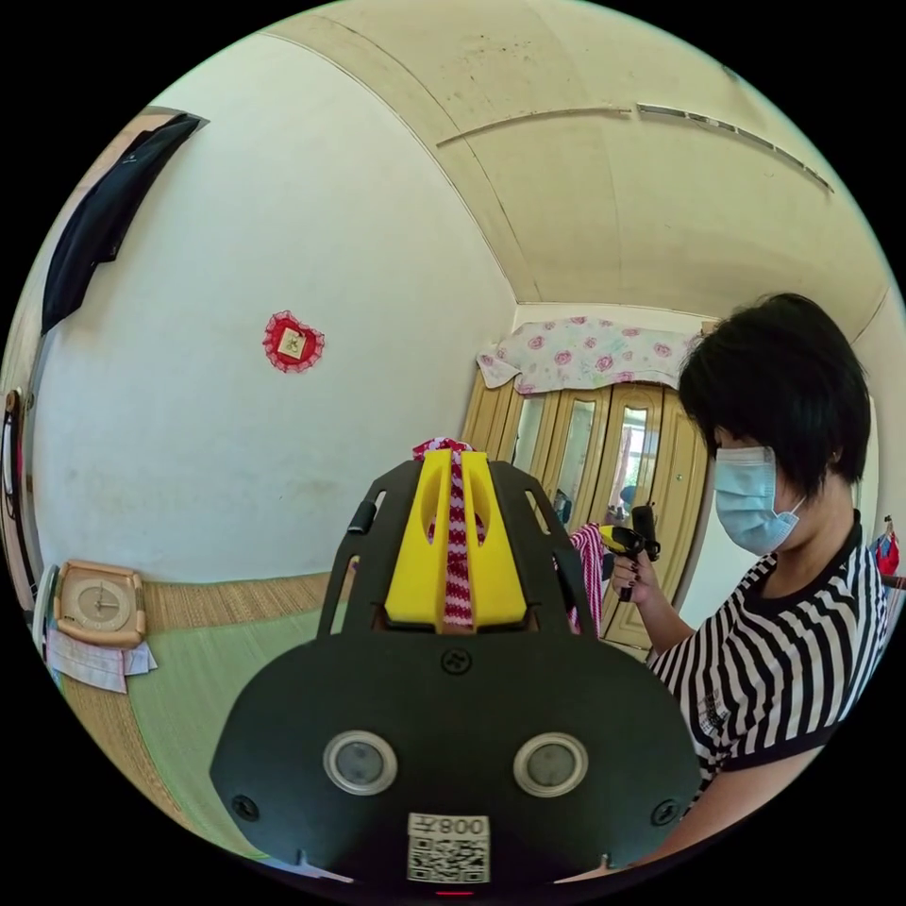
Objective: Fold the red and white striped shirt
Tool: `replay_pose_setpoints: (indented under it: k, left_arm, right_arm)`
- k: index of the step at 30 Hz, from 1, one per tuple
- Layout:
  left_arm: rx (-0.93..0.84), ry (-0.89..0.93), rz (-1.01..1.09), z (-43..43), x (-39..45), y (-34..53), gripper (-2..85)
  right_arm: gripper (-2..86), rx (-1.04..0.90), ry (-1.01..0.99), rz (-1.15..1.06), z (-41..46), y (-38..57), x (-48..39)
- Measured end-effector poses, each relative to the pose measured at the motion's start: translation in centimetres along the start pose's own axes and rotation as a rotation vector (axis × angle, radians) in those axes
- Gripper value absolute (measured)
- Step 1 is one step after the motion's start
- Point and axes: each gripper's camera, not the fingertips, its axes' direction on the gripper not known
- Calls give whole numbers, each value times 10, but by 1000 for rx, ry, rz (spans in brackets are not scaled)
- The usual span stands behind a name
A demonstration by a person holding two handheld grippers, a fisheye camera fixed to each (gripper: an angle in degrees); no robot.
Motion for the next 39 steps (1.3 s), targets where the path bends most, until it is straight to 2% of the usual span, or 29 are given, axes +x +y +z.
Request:
replay_pose_setpoints:
  k: [12, 16, 23, 39]
  left_arm:
    - [38, -56, 0, 13, -13, -37, 7]
    - [-3, -84, -14, 37, -41, -53, 6]
    - [-31, -30, -151, 80, -115, -56, 5]
    - [-42, -73, -152, 102, -207, -88, 7]
  right_arm:
    - [5, -41, -17, -21, 11, -26, 2]
    - [5, -61, -28, 13, 25, -38, 27]
    - [5, -108, -57, 43, 55, -71, 66]
    - [5, -139, -65, 82, 68, -122, 90]
